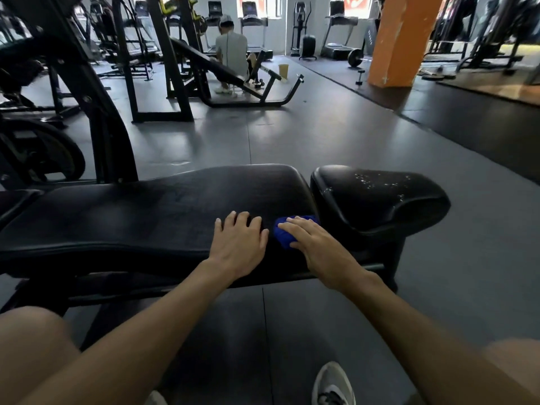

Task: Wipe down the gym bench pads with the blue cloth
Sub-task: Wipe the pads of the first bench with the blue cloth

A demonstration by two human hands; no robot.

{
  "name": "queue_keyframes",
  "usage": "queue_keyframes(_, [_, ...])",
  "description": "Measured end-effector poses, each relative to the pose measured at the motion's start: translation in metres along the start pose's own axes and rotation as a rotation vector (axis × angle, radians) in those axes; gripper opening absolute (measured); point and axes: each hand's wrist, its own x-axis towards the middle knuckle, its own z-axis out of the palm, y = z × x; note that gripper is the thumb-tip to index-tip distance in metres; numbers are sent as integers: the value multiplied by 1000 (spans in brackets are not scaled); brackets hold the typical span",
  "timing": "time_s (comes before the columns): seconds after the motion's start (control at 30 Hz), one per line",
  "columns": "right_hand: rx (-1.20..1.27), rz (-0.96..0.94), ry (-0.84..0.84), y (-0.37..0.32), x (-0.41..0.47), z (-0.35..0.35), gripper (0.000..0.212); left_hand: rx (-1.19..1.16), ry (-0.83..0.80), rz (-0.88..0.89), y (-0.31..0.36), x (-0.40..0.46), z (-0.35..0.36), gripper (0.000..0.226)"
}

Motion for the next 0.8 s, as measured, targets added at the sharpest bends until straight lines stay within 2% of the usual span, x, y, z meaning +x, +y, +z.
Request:
queue_keyframes(0.17, [133, 202, 127, 21, -23, -21, 58, -21, -72, 155, 28, 8, -16, 47])
queue_keyframes(0.3, [137, 291, 348, 18, -42, -38, 42, -6, -97, 248, 47, 31, -31, 47])
queue_keyframes(0.43, [131, 360, 521, 22, -51, -50, 39, -10, -136, 326, 64, 53, -38, 45])
queue_keyframes(0.6, [105, 448, 555, 53, -39, -42, 41, -56, -138, 447, 81, 76, -20, 45])
queue_keyframes(0.7, [-24, 481, 614, 65, -23, -28, 40, -109, -84, 512, 87, 91, 0, 52])
queue_keyframes(0.8, [-210, 438, 491, 71, -7, 6, 50, -158, -42, 546, 88, 106, 14, 53])
